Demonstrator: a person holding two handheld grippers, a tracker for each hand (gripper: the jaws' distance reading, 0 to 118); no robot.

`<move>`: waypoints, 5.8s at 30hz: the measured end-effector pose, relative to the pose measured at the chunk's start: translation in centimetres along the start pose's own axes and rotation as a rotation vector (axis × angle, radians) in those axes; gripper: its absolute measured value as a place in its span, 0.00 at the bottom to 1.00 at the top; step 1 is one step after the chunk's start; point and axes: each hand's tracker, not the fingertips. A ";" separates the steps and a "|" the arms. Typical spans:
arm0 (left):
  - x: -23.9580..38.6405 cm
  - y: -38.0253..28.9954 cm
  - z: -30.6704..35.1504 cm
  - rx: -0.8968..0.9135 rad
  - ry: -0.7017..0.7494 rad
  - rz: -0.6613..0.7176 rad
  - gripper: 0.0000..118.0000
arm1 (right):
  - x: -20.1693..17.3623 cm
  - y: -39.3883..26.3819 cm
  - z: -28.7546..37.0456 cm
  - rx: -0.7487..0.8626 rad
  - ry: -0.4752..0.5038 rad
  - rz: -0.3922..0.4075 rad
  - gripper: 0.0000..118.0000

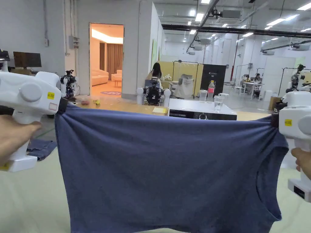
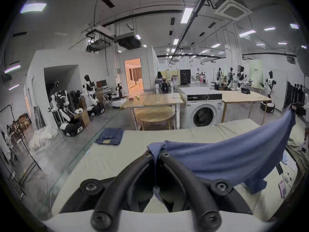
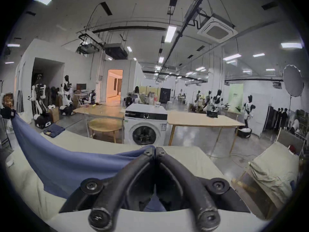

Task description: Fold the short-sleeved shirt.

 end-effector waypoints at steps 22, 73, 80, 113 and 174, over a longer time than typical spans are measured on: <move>-1.5 9.0 -3.8 0.139 0.074 0.076 0.00 | -2.9 9.0 -5.9 0.131 -0.083 -0.017 0.00; 3.4 -42.3 11.7 -0.537 -0.116 0.066 0.00 | 2.2 -39.5 19.4 -0.681 0.014 0.125 0.00; 3.6 -44.4 10.0 -0.635 -0.124 0.066 0.00 | 1.9 -41.9 18.2 -0.789 0.033 0.129 0.00; 10.6 -35.0 13.0 -0.205 -0.081 -0.002 0.00 | -9.6 -34.2 19.8 -0.319 0.104 -0.083 0.00; 4.1 -41.7 11.0 -0.694 -0.111 0.105 0.00 | -0.6 -39.6 19.1 -0.824 0.159 -0.052 0.01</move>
